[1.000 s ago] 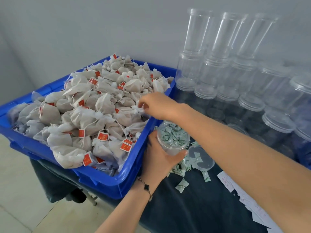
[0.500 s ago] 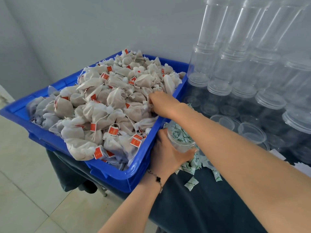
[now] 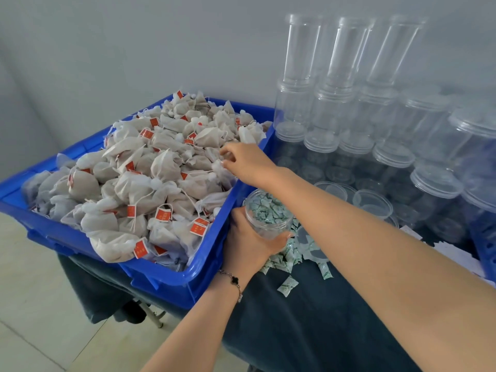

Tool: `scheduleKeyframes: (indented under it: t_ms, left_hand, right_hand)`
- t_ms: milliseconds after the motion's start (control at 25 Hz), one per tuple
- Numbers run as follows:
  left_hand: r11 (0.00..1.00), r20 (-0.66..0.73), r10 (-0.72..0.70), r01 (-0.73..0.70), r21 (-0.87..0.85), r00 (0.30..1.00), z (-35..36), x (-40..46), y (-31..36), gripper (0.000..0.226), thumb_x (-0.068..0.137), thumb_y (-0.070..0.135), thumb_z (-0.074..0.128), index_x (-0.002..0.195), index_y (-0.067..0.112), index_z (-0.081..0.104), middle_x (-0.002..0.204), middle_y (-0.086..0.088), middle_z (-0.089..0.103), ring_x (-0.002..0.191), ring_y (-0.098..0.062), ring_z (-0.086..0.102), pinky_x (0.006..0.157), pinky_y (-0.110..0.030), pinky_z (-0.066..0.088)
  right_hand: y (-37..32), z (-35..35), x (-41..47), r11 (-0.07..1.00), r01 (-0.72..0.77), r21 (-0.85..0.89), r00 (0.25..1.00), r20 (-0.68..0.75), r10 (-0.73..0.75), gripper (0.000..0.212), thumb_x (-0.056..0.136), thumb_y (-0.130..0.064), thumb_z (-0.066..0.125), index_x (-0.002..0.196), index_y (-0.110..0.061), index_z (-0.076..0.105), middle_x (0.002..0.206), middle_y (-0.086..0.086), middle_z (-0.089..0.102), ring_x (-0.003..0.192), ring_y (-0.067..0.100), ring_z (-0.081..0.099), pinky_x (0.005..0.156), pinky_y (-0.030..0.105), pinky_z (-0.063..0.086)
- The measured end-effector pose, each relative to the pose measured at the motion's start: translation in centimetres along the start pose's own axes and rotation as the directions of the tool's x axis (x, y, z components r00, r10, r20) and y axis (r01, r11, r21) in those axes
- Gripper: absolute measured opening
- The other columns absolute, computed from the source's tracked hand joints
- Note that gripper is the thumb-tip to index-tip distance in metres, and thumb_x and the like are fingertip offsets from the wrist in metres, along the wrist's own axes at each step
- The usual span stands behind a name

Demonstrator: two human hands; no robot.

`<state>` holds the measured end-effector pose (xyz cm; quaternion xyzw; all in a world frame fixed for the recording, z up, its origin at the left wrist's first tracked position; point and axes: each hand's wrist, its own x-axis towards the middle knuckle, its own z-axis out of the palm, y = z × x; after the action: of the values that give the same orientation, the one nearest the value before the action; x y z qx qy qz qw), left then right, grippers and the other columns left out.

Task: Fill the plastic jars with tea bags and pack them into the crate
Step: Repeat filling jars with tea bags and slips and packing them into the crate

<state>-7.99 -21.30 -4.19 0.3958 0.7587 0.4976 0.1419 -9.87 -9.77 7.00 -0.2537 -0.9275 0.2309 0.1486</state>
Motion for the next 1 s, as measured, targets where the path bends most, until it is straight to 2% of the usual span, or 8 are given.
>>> scheduleKeyframes:
  t_ms: [120,200,360,480,600,720,880,1000]
  left_hand:
    - [0.999,0.021,-0.032,0.032,0.003,0.999,0.0,0.4,0.0,0.092,0.040,0.062,0.069,0.111,0.010,0.040,0.109,-0.007,0.057,0.099,-0.021,0.060,0.081,-0.037,0.054]
    - [0.998,0.005,-0.048,0.047,0.049,0.999,0.0,0.6,-0.1,0.097,0.037,0.067,0.055,0.115,0.009,0.046,0.108,-0.008,0.059,0.101,-0.022,0.059,0.080,-0.032,0.051]
    - [0.998,0.016,-0.049,0.048,0.042,0.999,0.1,0.5,-0.2,0.099,0.038,0.066,0.057,0.122,0.014,0.041,0.113,-0.004,0.056,0.103,-0.020,0.057,0.084,-0.031,0.049]
    - [0.998,0.055,-0.059,0.057,0.024,0.997,0.1,0.6,-0.1,0.093,0.039,0.059,0.071,0.114,0.016,0.036,0.113,-0.003,0.055,0.102,-0.017,0.058,0.085,-0.035,0.053]
    - [0.999,0.034,-0.048,0.048,0.007,0.998,0.0,0.1,0.0,0.094,0.041,0.067,0.068,0.114,0.018,0.034,0.114,0.000,0.050,0.103,-0.016,0.054,0.086,-0.033,0.051]
    - [1.000,0.028,-0.028,0.028,-0.008,0.999,-0.1,0.0,0.2,0.093,0.044,0.066,0.069,0.115,0.016,0.036,0.114,-0.001,0.049,0.103,-0.019,0.055,0.086,-0.039,0.053]
    - [1.000,0.023,-0.005,0.005,0.022,1.000,0.0,0.2,0.1,0.090,0.049,0.056,0.079,0.115,0.013,0.035,0.112,-0.001,0.046,0.103,-0.020,0.054,0.086,-0.038,0.051]
    - [1.000,0.032,-0.020,0.020,-0.008,0.999,0.0,0.2,-0.1,0.090,0.048,0.056,0.079,0.115,0.015,0.035,0.112,0.002,0.046,0.106,-0.017,0.052,0.089,-0.036,0.049]
  right_hand:
    - [-0.9,1.5,0.4,0.961,0.073,-0.266,0.972,0.233,-0.010,0.053,0.092,0.003,0.039,0.139,-0.020,0.043,0.124,0.010,0.058,0.104,0.026,0.057,0.074,0.029,0.044]
    - [-1.1,2.1,0.8,0.921,0.079,-0.382,0.968,0.249,0.020,0.048,0.090,0.004,0.039,0.132,-0.017,0.047,0.118,0.010,0.058,0.100,0.027,0.056,0.076,0.034,0.047]
    - [-1.2,2.4,0.4,0.923,0.069,-0.378,0.995,0.098,-0.034,0.015,0.090,0.001,0.043,0.098,-0.012,0.043,0.097,0.008,0.056,0.086,0.026,0.054,0.072,0.038,0.047]
    - [-1.6,0.8,-1.0,0.993,0.041,-0.113,0.985,-0.162,-0.059,0.009,0.098,-0.010,0.036,0.105,-0.010,0.040,0.096,0.006,0.061,0.076,0.022,0.058,0.062,0.032,0.049]
    - [-2.6,-3.2,-2.6,0.988,0.108,0.110,0.928,-0.369,-0.060,0.017,0.099,-0.019,0.044,0.112,-0.009,0.050,0.088,-0.009,0.055,0.070,-0.001,0.052,0.058,0.011,0.038]
    - [-2.6,-6.6,-4.8,0.991,0.136,-0.010,0.965,-0.223,-0.135,0.011,0.090,-0.022,0.061,0.097,-0.014,0.062,0.072,-0.018,0.050,0.061,-0.006,0.047,0.055,0.007,0.036]
    - [-2.0,-6.7,-7.2,0.896,0.095,-0.435,0.952,0.304,0.047,0.014,0.089,-0.025,0.062,0.098,-0.015,0.064,0.086,-0.007,0.060,0.074,0.006,0.055,0.062,0.020,0.039]
    - [-2.5,-5.3,-7.0,0.890,0.099,-0.444,0.967,0.253,0.018,0.015,0.093,-0.023,0.055,0.104,-0.016,0.064,0.102,0.000,0.065,0.091,0.017,0.061,0.072,0.028,0.044]
